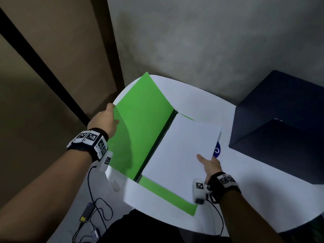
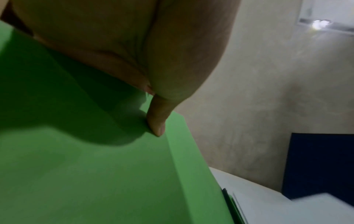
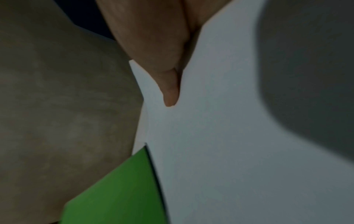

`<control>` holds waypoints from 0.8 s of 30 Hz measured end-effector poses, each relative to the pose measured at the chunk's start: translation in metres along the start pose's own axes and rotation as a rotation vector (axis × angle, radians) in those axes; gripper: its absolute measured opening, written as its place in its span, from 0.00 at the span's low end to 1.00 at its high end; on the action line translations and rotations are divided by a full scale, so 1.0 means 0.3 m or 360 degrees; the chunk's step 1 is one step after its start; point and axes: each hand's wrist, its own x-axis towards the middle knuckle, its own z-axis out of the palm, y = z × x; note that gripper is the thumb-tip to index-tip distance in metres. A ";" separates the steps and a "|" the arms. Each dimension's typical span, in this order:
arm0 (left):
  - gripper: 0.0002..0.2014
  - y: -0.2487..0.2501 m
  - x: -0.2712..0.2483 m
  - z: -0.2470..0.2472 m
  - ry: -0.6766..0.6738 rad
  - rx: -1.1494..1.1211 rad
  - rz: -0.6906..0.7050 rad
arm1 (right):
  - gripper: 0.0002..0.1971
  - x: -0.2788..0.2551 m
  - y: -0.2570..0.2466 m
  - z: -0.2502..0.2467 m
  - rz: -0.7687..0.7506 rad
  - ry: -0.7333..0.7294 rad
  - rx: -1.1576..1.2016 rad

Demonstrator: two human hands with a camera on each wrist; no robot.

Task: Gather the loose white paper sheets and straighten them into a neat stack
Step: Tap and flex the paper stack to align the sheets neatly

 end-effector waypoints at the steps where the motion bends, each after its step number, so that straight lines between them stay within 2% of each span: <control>1: 0.22 0.011 -0.015 -0.015 0.0003 0.0024 0.0005 | 0.26 0.016 0.034 -0.002 0.0070 -0.0001 -0.0029; 2: 0.21 0.023 -0.028 -0.030 0.0010 0.0037 0.0015 | 0.26 0.016 0.059 -0.007 0.0098 -0.0015 -0.0038; 6: 0.20 0.055 -0.066 -0.062 0.0013 0.0013 0.0096 | 0.11 -0.002 0.095 -0.036 0.0145 -0.0019 -0.0086; 7: 0.20 0.064 -0.073 -0.063 0.0010 -0.0014 0.0129 | 0.11 0.002 0.103 -0.041 0.0128 -0.0036 -0.0068; 8: 0.20 0.075 -0.082 -0.064 0.0002 -0.0046 0.0160 | 0.15 0.010 0.112 -0.038 0.0111 -0.0041 -0.0091; 9: 0.20 0.086 -0.092 -0.067 -0.0014 -0.0073 0.0192 | 0.23 0.027 0.120 -0.035 0.0091 -0.0034 -0.0136; 11: 0.20 0.111 -0.117 -0.082 -0.0052 -0.0114 0.0269 | 0.46 0.155 0.196 -0.027 0.0072 0.0021 -0.0170; 12: 0.21 0.124 -0.134 -0.094 -0.0086 -0.0126 0.0312 | 0.52 0.185 0.205 -0.015 0.0071 0.0054 -0.0170; 13: 0.22 0.138 -0.152 -0.108 -0.0133 -0.0135 0.0359 | 0.52 0.168 0.183 0.003 0.0061 0.0078 -0.0175; 16: 0.25 0.168 -0.211 -0.140 -0.0340 -0.0140 0.0509 | 0.40 0.033 0.083 0.059 -0.0059 0.0214 -0.0196; 18: 0.28 0.176 -0.248 -0.146 -0.0504 -0.0156 0.0606 | 0.38 0.015 0.080 0.075 -0.0107 0.0314 -0.0297; 21: 0.33 0.195 -0.314 -0.135 -0.0696 -0.0242 0.0729 | 0.36 0.013 0.096 0.080 -0.0145 0.0279 -0.0413; 24: 0.34 0.232 -0.370 -0.115 -0.0757 -0.0321 0.0782 | 0.30 0.022 0.100 0.062 -0.0139 0.0224 -0.0475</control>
